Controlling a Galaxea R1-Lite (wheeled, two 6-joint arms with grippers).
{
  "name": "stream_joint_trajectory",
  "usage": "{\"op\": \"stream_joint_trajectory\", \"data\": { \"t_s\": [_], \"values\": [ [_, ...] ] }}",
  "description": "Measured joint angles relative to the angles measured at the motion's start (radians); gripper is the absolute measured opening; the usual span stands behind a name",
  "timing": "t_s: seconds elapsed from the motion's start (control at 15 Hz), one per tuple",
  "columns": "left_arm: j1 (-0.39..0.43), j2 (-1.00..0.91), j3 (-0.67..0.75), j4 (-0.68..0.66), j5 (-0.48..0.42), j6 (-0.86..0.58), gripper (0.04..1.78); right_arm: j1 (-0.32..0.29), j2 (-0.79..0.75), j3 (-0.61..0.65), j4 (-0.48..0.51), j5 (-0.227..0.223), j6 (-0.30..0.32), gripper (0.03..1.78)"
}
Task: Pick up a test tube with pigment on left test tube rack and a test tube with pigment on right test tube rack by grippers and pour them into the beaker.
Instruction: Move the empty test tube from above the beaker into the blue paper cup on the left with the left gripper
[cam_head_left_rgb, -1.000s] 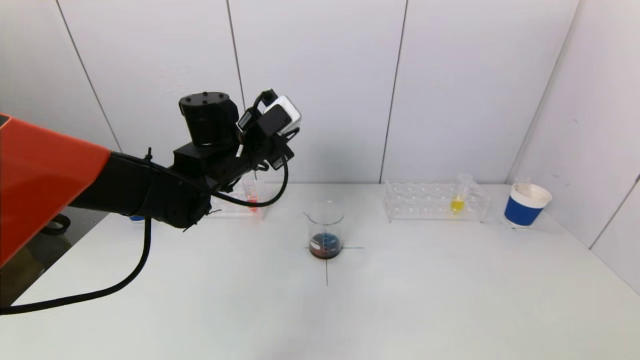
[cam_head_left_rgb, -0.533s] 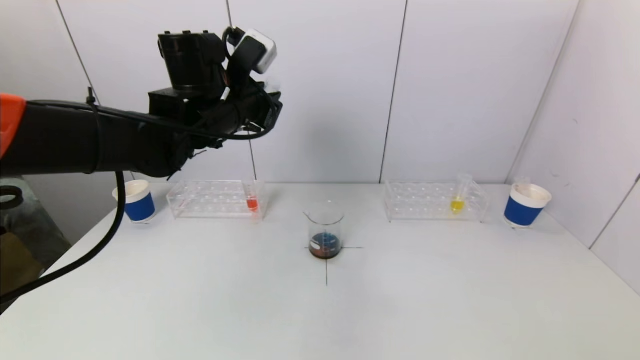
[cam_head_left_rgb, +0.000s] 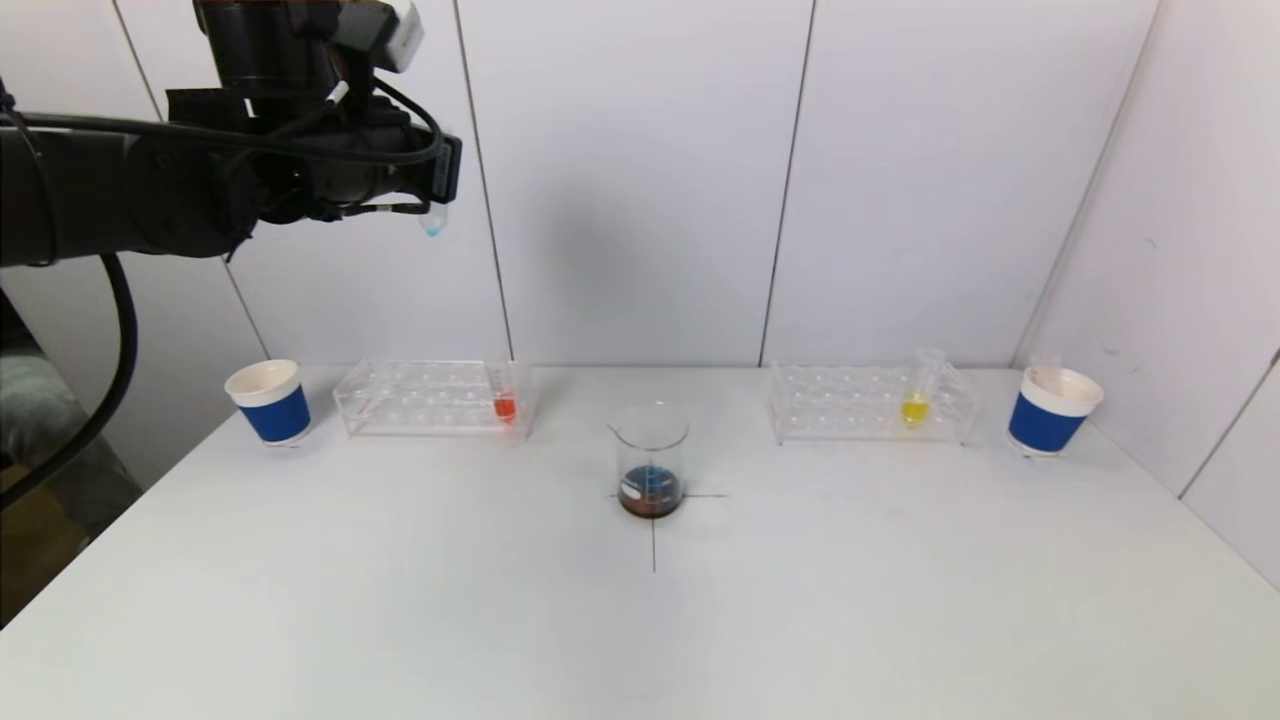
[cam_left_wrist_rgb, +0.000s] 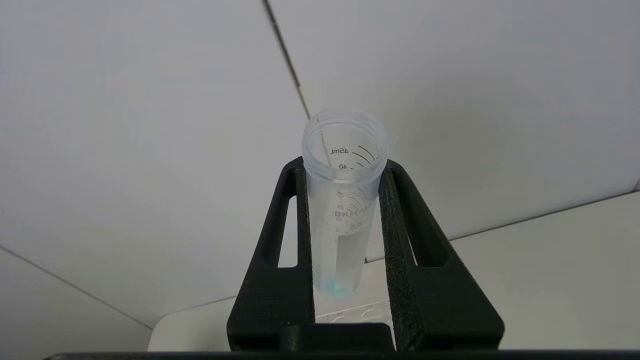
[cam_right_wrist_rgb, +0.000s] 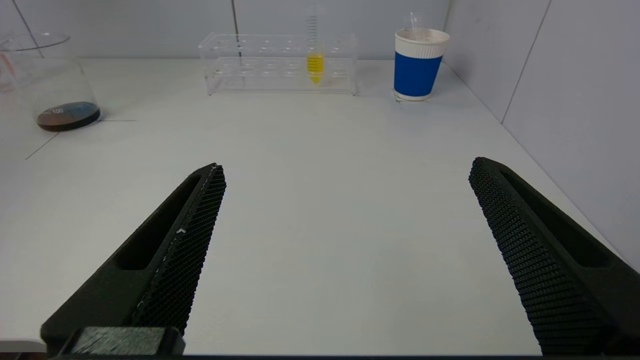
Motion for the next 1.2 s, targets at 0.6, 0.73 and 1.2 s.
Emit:
{"op": "stream_joint_trajectory", "data": {
  "t_s": [0.6,0.73,1.2],
  "values": [
    [0.262,0.028,-0.023,0.02,-0.01,-0.079,0.42,0.0,0.0,0.0,0.0,0.0,0.0,1.77],
    [0.307,0.043,-0.018,0.015,-0.01,-0.089,0.42,0.0,0.0,0.0,0.0,0.0,0.0,1.77],
    [0.409,0.114,-0.008,-0.019,-0.005,-0.149,0.42,0.0,0.0,0.0,0.0,0.0,0.0,1.77]
  ]
}}
